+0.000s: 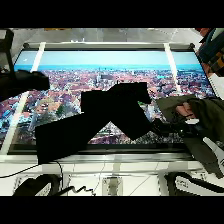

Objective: Fold the clothes and pants, and hang the long-sleeved shirts on hangers.

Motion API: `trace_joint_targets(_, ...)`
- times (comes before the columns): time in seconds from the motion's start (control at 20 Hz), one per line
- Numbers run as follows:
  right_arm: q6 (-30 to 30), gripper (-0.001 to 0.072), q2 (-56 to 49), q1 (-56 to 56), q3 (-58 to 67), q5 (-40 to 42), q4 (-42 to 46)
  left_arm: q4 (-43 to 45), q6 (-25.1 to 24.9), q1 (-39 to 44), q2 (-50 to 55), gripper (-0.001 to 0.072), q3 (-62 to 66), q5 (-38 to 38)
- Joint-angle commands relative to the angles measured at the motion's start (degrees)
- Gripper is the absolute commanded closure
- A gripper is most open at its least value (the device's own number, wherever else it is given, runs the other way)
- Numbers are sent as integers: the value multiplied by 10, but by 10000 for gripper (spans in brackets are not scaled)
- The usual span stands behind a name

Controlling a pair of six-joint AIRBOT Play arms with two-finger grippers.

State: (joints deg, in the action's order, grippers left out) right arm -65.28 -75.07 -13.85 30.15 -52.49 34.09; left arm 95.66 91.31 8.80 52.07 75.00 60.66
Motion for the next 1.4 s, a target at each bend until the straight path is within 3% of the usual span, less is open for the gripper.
trace_joint_targets(0.0, 98, 403, -25, 0, -3, 20, -98, 1, -8, -94, 21, 469, -16, 92)
trace_joint_targets(0.1, 125, 552, -25, 0, -3, 24, -98, 0, -31, -143, 33, 406, -54, 146)
trace_joint_targets(0.2, 142, 688, -25, 0, -3, 24, -98, -13, -69, -191, 39, 406, -112, 195)
trace_joint_targets(0.55, 156, 690, -25, 0, -3, 25, -98, -143, -139, -415, 40, 405, -295, 241)
trace_joint_targets(0.6, 156, 690, -25, 0, -3, 24, -98, -143, -157, -447, 40, 340, -311, 250)
trace_joint_targets(0.65, 156, 690, -25, 0, -3, 24, -98, -143, -174, -482, 40, 169, -327, 256)
trace_joint_targets(0.7, 156, 690, -25, 0, -3, 24, -98, -143, -191, -515, 40, 145, -341, 255)
trace_joint_targets(0.9, 155, 690, -25, 0, -3, 24, -98, -144, -280, -634, 57, 148, -383, 237)
trace_joint_targets(1.05, 155, 690, -25, 0, -3, 24, -98, -174, -359, -680, 97, 150, -403, 221)
trace_joint_targets(1.3, 155, 690, -25, 0, -3, 12, -98, -205, -394, -681, 163, 153, -412, 163)
trace_joint_targets(1.35, 155, 691, -25, 0, -3, 10, -98, -234, -413, -681, 168, 220, -412, 154)
